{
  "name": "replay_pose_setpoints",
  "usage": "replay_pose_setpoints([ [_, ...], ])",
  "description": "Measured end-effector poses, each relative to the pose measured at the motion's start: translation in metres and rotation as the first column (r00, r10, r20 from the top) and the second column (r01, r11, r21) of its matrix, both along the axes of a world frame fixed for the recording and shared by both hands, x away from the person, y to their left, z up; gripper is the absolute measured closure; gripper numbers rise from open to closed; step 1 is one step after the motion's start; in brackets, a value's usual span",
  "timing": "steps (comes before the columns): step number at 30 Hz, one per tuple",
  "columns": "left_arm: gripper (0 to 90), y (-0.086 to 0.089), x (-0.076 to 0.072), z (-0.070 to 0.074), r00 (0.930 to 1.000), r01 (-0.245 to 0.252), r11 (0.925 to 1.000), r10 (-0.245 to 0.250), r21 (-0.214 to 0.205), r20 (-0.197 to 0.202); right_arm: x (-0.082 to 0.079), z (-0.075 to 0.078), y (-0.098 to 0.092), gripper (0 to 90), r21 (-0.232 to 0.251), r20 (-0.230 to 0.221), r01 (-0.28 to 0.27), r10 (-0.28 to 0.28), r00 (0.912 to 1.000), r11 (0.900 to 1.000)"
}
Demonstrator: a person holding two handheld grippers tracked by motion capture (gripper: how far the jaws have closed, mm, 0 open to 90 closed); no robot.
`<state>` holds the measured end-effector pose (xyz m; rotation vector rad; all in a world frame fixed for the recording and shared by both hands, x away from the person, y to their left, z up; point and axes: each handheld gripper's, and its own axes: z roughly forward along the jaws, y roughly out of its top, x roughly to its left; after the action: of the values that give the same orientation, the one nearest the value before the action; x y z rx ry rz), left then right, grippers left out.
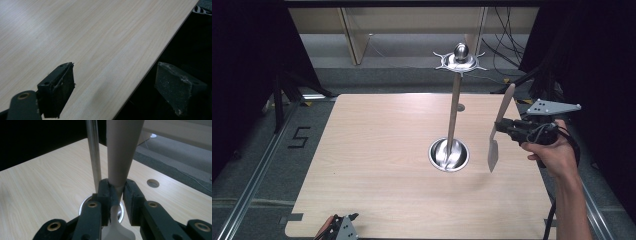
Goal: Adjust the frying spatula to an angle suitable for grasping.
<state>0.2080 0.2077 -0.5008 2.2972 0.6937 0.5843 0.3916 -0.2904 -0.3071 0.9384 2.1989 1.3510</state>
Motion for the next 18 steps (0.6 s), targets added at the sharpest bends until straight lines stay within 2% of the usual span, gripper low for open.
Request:
replay_pose_setpoints([
  [1,15.1,0.0,0.0,0.0,1.0,0.0,1.0,0.0,-0.001,-0.001,0.0,0.003,0.001,77.0,-0.012,-0.012,-0.01,0.01,0.9999,0.9999],
  [2,15.0,0.0,0.0,0.0,1.0,-0.001,1.0,0.001,-0.001,0.0,0.001,0.004,0.004,77.0,-0.006,0.008,-0.002,0.002,1.0,1.0],
  [4,15.1,0.0,0.0,0.0,1.0,0.0,1.0,0.0,0.0,0.001,0.001,0.009,0.006,76.9,-0.025,0.001,-0.019,0.019,0.9998,0.9995],
  [5,15.0,0.0,0.0,0.0,1.0,0.001,1.0,-0.001,0.0,0.0,0.002,0.009,0.01,76.9,-0.008,0.017,-0.009,0.009,0.9998,0.9999],
  [7,15.0,0.0,0.0,0.0,1.0,0.0,1.0,0.0,0.0,0.0,0.003,0.014,0.013,76.9,-0.029,0.001,-0.022,0.022,0.9998,0.9993],
  [8,15.0,0.0,0.0,0.0,1.0,-0.001,1.0,0.001,-0.001,0.001,0.004,0.014,0.015,77.0,-0.018,0.025,-0.013,0.013,0.9996,0.9998],
  [10,15.0,0.0,0.0,0.0,1.0,0.001,1.0,-0.001,-0.001,0.0,0.007,0.02,0.018,76.9,-0.025,0.002,-0.033,0.033,0.9994,0.9991],
  [14,15.0,0.0,0.0,0.0,1.0,0.0,1.0,0.0,0.0,0.001,0.01,0.022,0.02,77.0,-0.016,0.004,-0.038,0.038,0.9993,0.9992],
  [15,15.0,0.0,0.0,0.0,1.0,0.001,1.0,-0.001,-0.001,0.0,0.011,0.022,0.022,76.9,-0.015,0.028,-0.031,0.031,0.9991,0.9994],
  [16,15.0,0.0,0.0,0.0,1.0,0.001,1.0,-0.001,0.0,-0.001,0.012,0.023,0.022,76.9,-0.028,0.013,-0.037,0.038,0.9992,0.9989],
  [18,15.1,0.0,0.0,0.0,1.0,0.0,1.0,0.0,0.0,0.0,0.014,0.025,0.024,76.9,-0.026,0.024,-0.041,0.042,0.9988,0.9988],
])
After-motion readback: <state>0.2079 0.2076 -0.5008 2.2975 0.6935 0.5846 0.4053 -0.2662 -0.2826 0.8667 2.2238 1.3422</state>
